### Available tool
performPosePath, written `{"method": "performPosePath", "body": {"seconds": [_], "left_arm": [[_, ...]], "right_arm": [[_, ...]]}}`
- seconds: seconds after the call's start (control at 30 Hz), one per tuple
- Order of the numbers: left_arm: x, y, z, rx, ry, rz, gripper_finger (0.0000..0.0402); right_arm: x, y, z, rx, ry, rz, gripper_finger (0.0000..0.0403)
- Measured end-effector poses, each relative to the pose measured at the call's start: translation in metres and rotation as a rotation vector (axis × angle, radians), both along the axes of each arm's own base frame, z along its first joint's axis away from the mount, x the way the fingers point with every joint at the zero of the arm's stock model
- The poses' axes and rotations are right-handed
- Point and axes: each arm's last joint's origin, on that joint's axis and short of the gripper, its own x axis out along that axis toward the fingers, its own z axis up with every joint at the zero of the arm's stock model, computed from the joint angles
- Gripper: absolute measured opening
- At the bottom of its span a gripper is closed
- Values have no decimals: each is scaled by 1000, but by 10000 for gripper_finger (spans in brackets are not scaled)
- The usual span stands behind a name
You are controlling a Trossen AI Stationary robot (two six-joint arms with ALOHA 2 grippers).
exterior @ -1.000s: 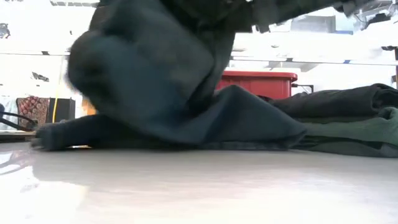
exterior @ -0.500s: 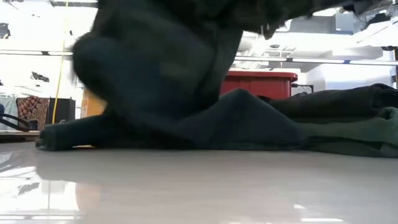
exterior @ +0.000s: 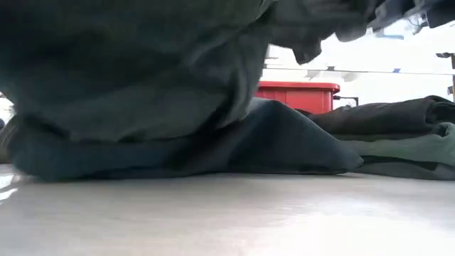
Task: Fold laundry
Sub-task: Fold the dark blue jeans
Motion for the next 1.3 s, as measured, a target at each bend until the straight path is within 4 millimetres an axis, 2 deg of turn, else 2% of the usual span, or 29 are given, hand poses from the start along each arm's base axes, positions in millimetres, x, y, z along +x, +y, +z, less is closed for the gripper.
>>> {"method": "performPosePath", "body": {"seconds": [0.1, 0.23, 0.33, 0.4, 0.47, 0.6, 0.77, 0.83, 0.97, 1.17, 1.3], "left_arm": [[-6, -25, -34, -66, 85, 70, 13], [-18, -43, -72, -173, 190, 192, 13], [-26, -51, -87, -223, 210, 267, 13], [-30, -53, -92, -239, 216, 304, 13], [-32, -53, -94, -245, 217, 328, 13], [-33, -53, -94, -247, 217, 333, 14], [-33, -53, -94, -262, 233, 323, 15], [-33, -53, -94, -260, 233, 323, 16], [-33, -53, -94, -247, 230, 317, 16], [-36, -55, -94, -245, 239, 294, 17], [-39, -57, -95, -244, 242, 279, 17]], "right_arm": [[-5, -5, 15, 7, 21, 35, 188], [-16, -21, 37, -8, 63, 19, 218], [-18, -38, 53, -4, 17, -27, 230], [-10, -54, 64, 84, -74, -95, 232], [4, -74, 66, 208, -126, -190, 232], [42, -106, 46, 235, -46, -338, 232], [98, -138, 35, 241, 116, -508, 233], [116, -149, 23, 215, 196, -563, 233], [146, -174, 7, 206, 247, -628, 233], [163, -201, -35, 225, 338, -709, 233], [166, -207, -48, 236, 348, -727, 225]]}}
